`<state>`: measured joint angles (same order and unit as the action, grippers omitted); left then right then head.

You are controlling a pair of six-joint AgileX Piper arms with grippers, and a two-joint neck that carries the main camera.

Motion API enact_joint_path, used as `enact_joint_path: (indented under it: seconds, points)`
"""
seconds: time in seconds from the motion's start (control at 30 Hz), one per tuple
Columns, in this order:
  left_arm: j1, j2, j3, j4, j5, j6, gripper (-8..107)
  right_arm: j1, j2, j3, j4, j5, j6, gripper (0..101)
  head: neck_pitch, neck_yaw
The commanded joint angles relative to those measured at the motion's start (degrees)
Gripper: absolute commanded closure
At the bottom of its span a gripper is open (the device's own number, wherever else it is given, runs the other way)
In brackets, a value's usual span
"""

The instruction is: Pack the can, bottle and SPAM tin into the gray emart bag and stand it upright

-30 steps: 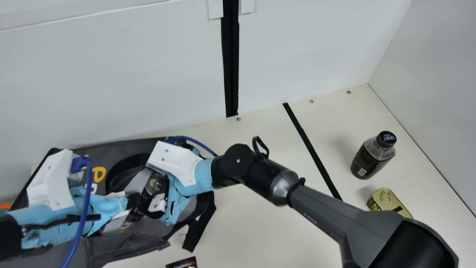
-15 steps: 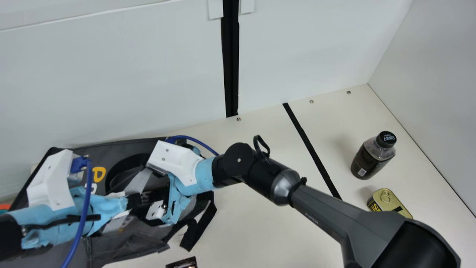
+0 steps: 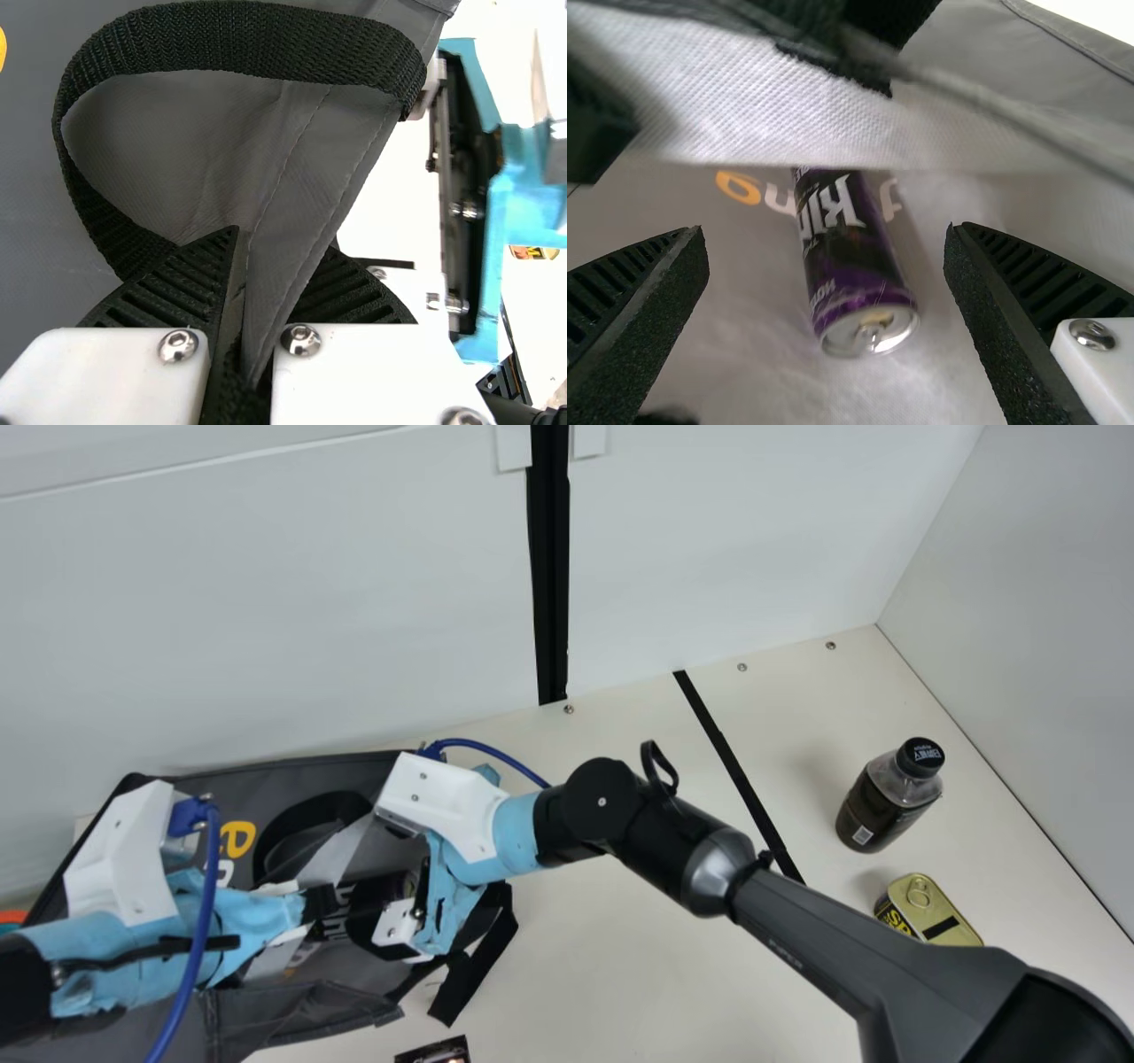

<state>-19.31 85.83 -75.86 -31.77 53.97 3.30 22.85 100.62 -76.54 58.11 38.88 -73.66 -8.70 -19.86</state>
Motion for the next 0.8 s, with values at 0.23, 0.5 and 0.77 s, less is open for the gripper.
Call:
enact_joint_path:
  seconds: [0.23,0.5,0.77]
  points:
    - [0.0,0.0,0.0,0.0,0.0,0.0,107,-2.01,-3.62,1.13,-2.68,1.4,2.12,6,-1.3,-0.14]
    - [0.0,0.0,0.0,0.0,0.0,0.0,107,-4.04,-7.0,1.82,-5.41,2.83,4.0,6,-1.3,-0.14]
    - [0.0,0.0,0.0,0.0,0.0,0.0,107,-6.44,-10.3,2.66,-7.82,4.22,5.42,6,-1.3,-0.14]
